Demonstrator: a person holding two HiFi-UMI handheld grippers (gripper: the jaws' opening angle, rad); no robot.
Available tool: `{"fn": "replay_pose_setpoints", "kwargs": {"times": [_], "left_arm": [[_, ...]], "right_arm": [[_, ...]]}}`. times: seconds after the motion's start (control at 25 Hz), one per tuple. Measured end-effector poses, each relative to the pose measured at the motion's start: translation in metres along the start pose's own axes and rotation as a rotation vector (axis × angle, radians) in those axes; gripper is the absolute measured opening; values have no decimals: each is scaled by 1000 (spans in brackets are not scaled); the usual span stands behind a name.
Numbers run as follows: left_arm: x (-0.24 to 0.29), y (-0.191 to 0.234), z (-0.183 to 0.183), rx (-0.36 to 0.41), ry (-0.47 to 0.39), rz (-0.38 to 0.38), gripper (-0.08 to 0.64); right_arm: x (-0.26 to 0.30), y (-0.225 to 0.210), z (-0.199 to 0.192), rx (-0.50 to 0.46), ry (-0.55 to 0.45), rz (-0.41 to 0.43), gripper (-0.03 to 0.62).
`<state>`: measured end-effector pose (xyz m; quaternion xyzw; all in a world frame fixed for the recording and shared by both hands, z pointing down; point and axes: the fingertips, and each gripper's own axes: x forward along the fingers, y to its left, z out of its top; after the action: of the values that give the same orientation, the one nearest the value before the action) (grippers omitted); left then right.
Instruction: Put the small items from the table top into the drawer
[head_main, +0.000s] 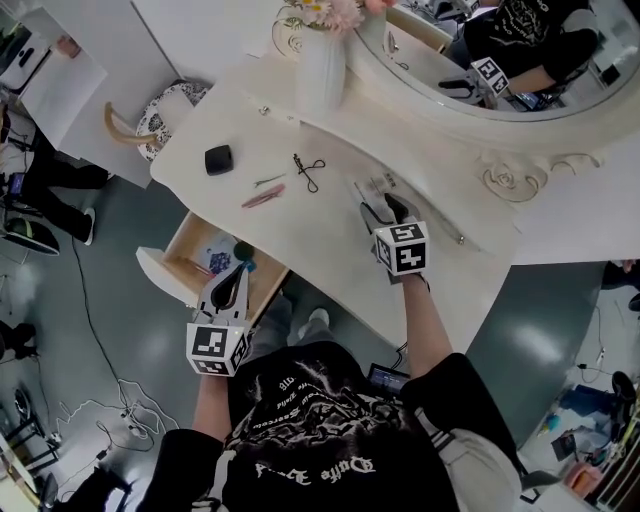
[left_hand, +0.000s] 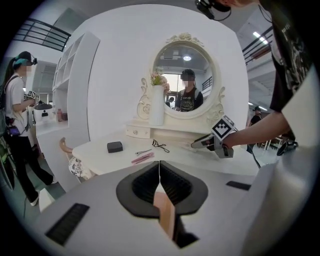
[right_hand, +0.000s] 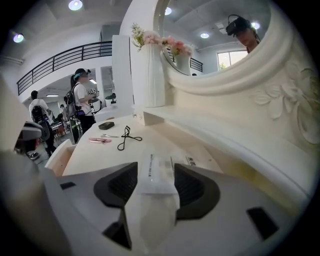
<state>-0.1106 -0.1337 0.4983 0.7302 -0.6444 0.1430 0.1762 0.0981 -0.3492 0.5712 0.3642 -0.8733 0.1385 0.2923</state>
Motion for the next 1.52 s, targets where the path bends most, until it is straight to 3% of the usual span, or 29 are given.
{"fn": "replay_pose_setpoints", "kwargs": {"times": [0.6, 0.8, 1.2, 1.52], "left_arm": [[-5, 21, 0, -10, 5, 46, 17], [-5, 21, -3, -16, 7, 54, 17], [-11, 18, -4, -11, -1, 54, 17], [-19, 22, -1, -28, -26, 75, 17]], "right_arm": [[25, -13, -17, 8, 133, -10, 228], [24, -21, -17, 35, 139, -29, 161], [27, -18, -13, -38, 142, -58, 49], [20, -5, -10, -91, 128, -56, 34]]}}
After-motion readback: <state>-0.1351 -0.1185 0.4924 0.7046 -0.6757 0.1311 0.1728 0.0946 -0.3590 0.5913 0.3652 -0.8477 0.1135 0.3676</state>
